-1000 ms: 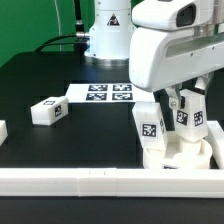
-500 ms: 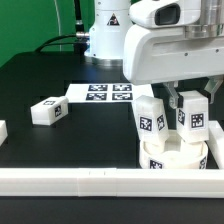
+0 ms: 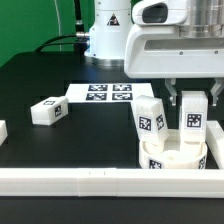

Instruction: Assemble stool

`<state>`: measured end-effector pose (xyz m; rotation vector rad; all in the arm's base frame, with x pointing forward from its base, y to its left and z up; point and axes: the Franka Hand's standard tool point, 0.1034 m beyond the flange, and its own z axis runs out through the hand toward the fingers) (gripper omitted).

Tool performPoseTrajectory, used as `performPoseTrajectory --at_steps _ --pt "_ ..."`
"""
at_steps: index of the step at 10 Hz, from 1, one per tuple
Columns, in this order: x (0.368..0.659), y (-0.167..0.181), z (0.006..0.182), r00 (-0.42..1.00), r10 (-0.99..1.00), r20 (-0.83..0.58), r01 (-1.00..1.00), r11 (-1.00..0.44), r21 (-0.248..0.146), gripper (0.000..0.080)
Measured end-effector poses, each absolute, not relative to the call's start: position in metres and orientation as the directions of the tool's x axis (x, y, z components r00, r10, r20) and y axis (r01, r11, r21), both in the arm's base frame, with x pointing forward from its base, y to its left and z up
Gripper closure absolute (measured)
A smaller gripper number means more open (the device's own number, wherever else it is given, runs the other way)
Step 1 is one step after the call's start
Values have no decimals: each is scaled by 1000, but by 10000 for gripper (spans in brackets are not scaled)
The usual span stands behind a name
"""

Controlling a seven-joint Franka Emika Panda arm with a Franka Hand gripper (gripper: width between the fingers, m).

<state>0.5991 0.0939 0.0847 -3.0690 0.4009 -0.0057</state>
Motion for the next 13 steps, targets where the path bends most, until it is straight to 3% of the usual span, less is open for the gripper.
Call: performPoseTrajectory --at_steps 3,8,13 --pt "599 101 85 878 -479 -25 -479 -875 -72 459" --pt "598 109 85 720 -692 -57 -694 -716 -76 459" --pt "599 116 83 327 -939 -112 -944 -319 -83 459"
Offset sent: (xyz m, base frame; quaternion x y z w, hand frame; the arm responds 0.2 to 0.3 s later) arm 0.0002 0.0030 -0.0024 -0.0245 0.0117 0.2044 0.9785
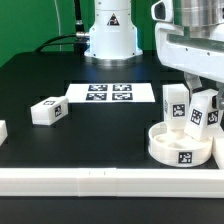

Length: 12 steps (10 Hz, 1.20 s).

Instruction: Assemble stool

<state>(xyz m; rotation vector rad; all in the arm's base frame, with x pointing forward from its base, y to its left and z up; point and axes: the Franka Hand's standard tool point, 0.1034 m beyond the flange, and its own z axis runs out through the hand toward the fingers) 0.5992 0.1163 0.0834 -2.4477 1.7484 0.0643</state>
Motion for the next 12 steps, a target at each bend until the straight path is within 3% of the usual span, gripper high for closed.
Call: performPoseTrajectory --at_steps 5,7,8,9,10,12 --pt "600 123 82 -34 -984 -174 -998 43 -46 459" --pt "600 123 82 -23 -984 -177 -998 32 -47 459" --pt "600 122 83 13 -985 -174 -999 -3 -54 246" --pt "599 122 84 31 -984 -175 -999 -23 -49 246" --pt "599 123 85 61 -982 -177 -997 -54 -48 170" --pt "600 125 95 108 -977 -182 -994 -100 -54 156"
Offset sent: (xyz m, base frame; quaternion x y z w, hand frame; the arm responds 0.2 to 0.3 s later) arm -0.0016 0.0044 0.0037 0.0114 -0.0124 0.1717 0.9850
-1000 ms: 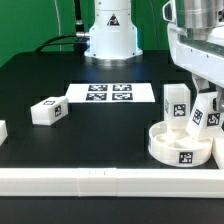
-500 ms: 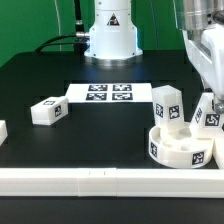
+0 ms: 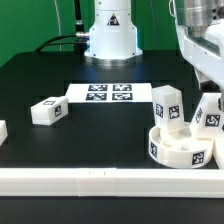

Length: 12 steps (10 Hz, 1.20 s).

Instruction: Assemble stool

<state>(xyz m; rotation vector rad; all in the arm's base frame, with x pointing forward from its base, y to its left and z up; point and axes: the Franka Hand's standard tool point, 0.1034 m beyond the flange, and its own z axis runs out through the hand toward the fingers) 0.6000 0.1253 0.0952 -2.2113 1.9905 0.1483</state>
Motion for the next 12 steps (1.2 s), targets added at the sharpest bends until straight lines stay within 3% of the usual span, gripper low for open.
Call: performPoseTrajectory --at_steps 5,7,10,12 --pt "603 125 100 192 -966 -176 -980 -181 -80 151" --pt "601 126 102 434 -890 -142 -901 -426 -88 151" --pt "605 129 107 692 -716 -90 -722 -684 -109 151" --pt "608 130 108 756 -651 -67 -654 -747 -121 151"
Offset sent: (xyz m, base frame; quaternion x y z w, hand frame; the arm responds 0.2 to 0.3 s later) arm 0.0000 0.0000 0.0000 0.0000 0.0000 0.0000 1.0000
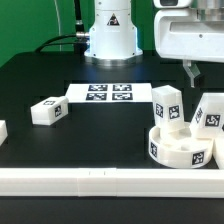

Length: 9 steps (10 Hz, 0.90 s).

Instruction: Assemble stool

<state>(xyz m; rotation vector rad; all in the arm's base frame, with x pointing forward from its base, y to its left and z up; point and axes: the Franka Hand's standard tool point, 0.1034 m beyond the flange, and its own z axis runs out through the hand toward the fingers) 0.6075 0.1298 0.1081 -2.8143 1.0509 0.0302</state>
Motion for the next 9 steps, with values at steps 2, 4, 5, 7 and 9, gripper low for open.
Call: performPoseTrajectory --at_steps 2,4,5,7,9 --pt "608 129 108 832 -552 -51 -554 -823 -128 151" --pt "607 130 107 952 -306 -6 -304 -946 -112 151" --pt "606 131 107 983 -184 12 -182 -979 -95 151" --pt "606 132 107 998 50 36 53 -995 -81 151" --pt "607 132 107 960 274 57 277 -959 -66 151"
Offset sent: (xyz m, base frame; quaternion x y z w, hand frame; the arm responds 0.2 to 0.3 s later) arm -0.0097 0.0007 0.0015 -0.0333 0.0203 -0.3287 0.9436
